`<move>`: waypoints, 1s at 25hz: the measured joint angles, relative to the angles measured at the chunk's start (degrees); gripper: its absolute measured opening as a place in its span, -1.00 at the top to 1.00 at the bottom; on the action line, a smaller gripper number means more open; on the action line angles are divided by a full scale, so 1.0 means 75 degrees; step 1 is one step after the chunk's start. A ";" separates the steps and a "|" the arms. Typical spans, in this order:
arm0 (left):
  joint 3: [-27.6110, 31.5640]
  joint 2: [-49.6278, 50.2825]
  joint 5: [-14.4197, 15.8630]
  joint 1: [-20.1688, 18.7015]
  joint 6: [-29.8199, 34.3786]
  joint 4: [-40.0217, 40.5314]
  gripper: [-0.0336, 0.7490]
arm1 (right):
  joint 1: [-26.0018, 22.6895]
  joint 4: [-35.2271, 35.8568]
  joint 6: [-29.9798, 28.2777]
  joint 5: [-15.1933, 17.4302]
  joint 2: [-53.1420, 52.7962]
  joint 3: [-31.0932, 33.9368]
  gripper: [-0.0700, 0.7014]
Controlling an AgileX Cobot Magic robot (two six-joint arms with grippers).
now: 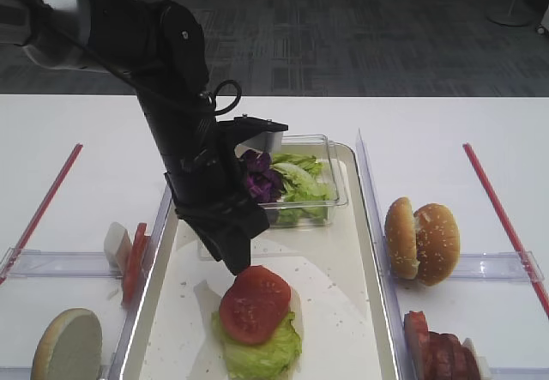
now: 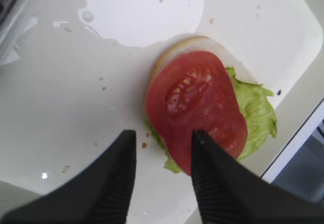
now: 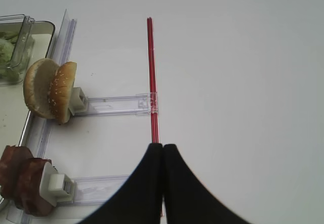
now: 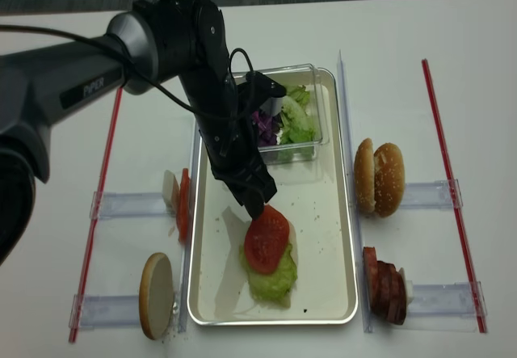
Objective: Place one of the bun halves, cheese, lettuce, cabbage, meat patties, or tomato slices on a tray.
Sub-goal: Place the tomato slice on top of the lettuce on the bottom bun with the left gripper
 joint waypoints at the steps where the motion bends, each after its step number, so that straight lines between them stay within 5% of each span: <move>1: 0.0000 0.0000 0.0000 0.0000 -0.0019 0.0100 0.29 | 0.0000 0.0000 0.0000 0.0000 0.0000 0.0000 -0.13; 25: 0.0000 -0.0626 0.0086 -0.0046 -0.1857 0.2361 0.29 | 0.0000 0.0000 0.0000 0.0000 0.0000 0.0000 -0.13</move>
